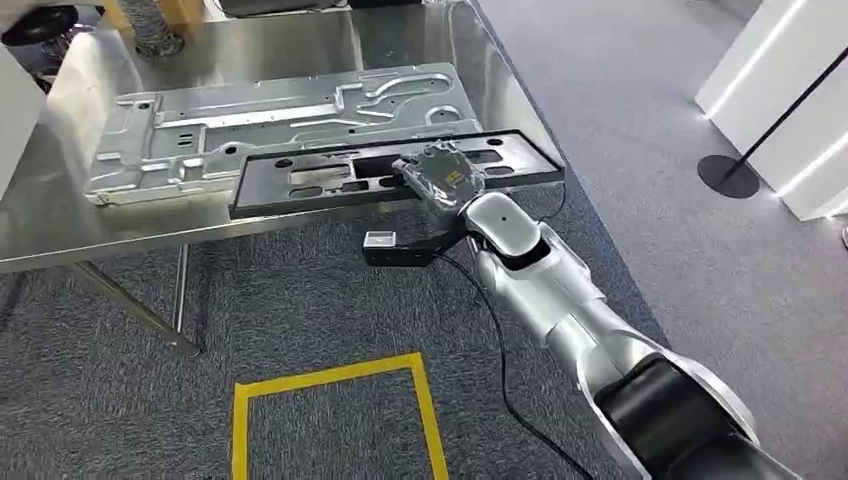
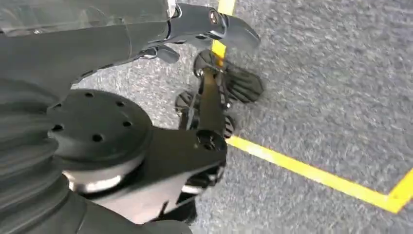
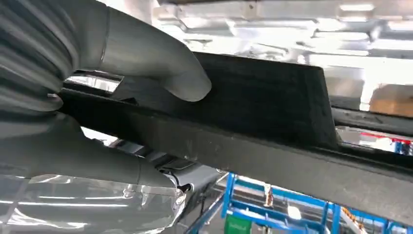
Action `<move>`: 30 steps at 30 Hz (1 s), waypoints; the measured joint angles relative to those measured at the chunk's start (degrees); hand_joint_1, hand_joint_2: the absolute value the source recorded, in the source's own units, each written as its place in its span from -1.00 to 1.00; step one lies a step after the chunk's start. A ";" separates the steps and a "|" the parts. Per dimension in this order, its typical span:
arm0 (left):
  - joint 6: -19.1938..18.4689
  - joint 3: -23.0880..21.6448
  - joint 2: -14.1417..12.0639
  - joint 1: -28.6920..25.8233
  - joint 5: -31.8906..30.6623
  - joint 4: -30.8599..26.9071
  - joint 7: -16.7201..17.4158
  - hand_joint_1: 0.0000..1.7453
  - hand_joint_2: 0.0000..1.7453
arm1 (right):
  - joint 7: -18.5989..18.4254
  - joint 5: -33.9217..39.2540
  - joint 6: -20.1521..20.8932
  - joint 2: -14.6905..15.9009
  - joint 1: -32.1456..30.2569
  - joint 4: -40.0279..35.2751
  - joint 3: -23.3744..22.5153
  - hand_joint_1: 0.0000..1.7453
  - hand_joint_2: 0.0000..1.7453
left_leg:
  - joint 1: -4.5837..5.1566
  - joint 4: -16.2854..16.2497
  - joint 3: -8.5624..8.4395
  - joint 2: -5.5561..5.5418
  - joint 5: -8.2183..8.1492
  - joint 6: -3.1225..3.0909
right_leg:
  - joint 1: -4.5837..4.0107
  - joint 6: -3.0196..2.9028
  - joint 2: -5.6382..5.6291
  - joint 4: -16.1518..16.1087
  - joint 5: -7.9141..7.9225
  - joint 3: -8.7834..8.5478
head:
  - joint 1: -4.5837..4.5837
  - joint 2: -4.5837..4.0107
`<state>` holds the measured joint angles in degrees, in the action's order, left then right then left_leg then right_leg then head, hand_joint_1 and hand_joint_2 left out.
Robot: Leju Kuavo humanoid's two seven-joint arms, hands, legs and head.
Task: Take the parts from the cabinet and place them on the table.
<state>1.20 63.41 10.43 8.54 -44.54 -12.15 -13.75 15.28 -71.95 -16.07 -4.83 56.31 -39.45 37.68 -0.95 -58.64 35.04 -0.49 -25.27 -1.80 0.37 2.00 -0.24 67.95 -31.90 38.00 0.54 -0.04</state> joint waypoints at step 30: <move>5.03 1.44 0.17 -0.25 3.34 0.02 -2.25 -1.00 1.00 | 0.44 0.24 0.96 -1.31 0.45 1.66 1.60 1.00 1.00 | -0.06 0.51 -0.25 0.00 0.37 0.48 | -0.10 -0.42 -0.02 -6.70 2.31 -4.12 | -0.19 0.02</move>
<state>6.23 64.85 10.60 8.28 -41.20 -12.13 -16.00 15.71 -71.71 -15.10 -6.14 56.76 -37.79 39.28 -1.01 -58.13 34.80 -0.49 -24.90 -1.32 0.27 1.59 -0.26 61.25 -29.59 33.88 0.35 -0.02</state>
